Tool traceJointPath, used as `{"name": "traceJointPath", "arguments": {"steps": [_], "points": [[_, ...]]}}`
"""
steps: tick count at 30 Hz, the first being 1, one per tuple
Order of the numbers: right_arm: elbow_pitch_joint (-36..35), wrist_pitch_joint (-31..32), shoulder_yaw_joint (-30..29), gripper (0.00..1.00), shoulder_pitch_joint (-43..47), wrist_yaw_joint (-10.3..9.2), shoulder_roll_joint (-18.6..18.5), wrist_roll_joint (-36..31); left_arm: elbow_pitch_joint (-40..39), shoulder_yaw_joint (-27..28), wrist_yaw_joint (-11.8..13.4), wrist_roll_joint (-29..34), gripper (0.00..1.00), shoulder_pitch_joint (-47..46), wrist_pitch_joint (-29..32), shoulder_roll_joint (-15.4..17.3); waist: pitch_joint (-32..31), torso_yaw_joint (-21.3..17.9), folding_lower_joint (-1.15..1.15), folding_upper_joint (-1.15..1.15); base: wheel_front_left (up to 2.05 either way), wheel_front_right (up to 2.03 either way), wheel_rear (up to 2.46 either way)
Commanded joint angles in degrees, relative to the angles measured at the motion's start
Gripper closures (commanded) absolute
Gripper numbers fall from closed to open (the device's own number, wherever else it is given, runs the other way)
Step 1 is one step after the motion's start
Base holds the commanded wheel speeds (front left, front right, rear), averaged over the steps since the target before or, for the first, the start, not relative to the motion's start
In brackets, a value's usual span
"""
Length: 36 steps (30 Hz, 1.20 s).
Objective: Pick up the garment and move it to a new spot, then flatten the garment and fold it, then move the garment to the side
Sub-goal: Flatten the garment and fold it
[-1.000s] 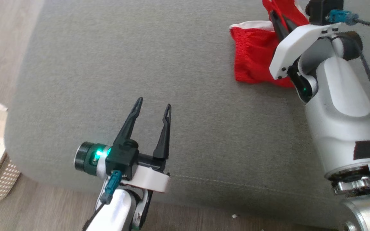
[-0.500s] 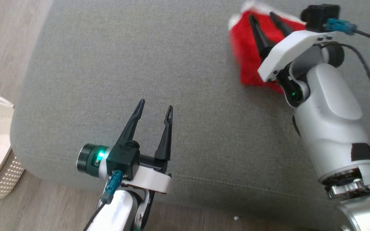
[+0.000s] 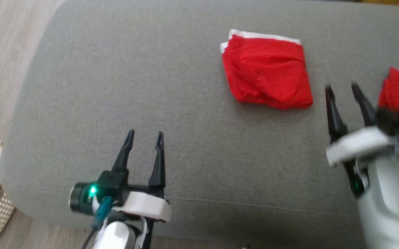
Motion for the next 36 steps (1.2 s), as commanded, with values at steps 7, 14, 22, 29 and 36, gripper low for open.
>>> {"name": "traceJointPath", "arguments": {"steps": [7, 14, 22, 29, 36], "points": [[-17.9, -2.82, -3.07, 0.0, 13.01, 0.2, 1.57, -1.68, -1.19, 4.58, -0.85, -0.81, 0.0, 1.94, -0.3, 0.24, -3.5, -2.43, 0.0, 0.0, 0.0, 0.0, 0.0], [-19.67, -2.84, -3.65, 0.97, 16.74, 0.2, 3.96, -3.06, -1.9, 3.93, -1.25, 1.17, 0.0, 3.07, -0.3, 0.24, -3.63, -0.36, 0.0, 0.0, 0.0, 0.0, 0.0], [-3.1, -2.57, -1.07, 1.0, 1.69, 0.2, 1.42, -4.41, -2.11, 1.49, -1.54, 1.52, 0.0, 1.2, -0.3, 0.24, -0.17, 4.9, 0.0, 0.0, 0.0, 0.0, 0.0], [12.03, -0.77, 3.94, 1.0, -9.51, 0.2, -1.7, -3.21, -1.56, -0.87, -2.07, 1.02, 0.0, -0.75, -0.3, 0.24, 2.64, 8.35, 0.0, 0.0, 0.0, 0.0, 0.0], [22.59, -1.75, 10.19, 1.0, -15.55, 0.2, -2.51, -0.56, -1.37, -2.58, -1.88, 0.17, 0.0, -2.99, -0.3, 0.24, 5.36, 10.06, 0.0, 0.0, 0.0, 0.0, 0.0]]}}
